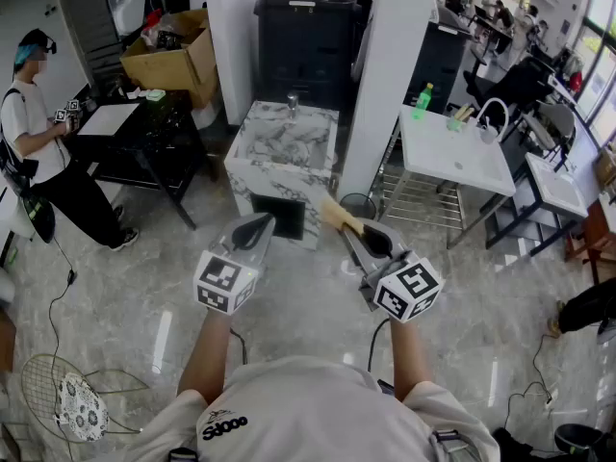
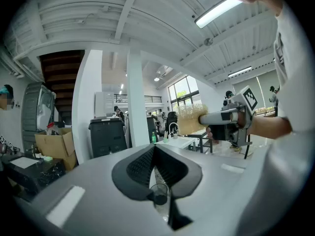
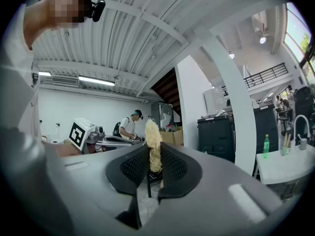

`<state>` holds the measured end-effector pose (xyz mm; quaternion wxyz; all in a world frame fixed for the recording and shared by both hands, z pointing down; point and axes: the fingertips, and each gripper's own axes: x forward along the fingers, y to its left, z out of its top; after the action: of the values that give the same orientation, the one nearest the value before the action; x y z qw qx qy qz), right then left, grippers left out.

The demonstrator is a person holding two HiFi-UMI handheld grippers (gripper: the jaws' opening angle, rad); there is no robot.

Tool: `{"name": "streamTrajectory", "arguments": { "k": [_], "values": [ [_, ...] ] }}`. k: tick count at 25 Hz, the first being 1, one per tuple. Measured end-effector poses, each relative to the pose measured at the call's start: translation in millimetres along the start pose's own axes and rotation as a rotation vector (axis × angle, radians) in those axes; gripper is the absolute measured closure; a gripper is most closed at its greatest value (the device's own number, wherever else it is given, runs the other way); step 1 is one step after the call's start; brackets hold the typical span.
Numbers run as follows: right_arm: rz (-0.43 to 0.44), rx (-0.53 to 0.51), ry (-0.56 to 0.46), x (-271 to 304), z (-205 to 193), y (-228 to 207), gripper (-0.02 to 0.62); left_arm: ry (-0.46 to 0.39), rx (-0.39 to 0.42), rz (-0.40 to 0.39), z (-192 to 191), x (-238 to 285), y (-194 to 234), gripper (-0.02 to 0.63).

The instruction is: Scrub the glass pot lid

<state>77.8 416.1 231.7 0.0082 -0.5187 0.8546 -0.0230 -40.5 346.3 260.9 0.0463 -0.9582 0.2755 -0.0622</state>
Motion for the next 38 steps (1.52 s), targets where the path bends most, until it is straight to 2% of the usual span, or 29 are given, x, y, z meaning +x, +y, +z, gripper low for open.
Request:
{"name": "streamTrajectory", "arguments": {
  "k": [13, 26, 38],
  "values": [
    [0.035, 0.033, -0.009, -22, 0, -30, 0.549, 0.031, -0.007, 0.003, -3, 29, -29, 0.597],
    [0.074, 0.07, 0.01, -62, -13, -65, 0.551, 0.066, -0.047, 0.031, -11, 55, -78, 0.597],
    [0.057, 0.105, 0.006, -58, -17, -78, 0.549, 0.058, -0.077, 0.136, -10, 41, -60, 0.597]
  ]
}}
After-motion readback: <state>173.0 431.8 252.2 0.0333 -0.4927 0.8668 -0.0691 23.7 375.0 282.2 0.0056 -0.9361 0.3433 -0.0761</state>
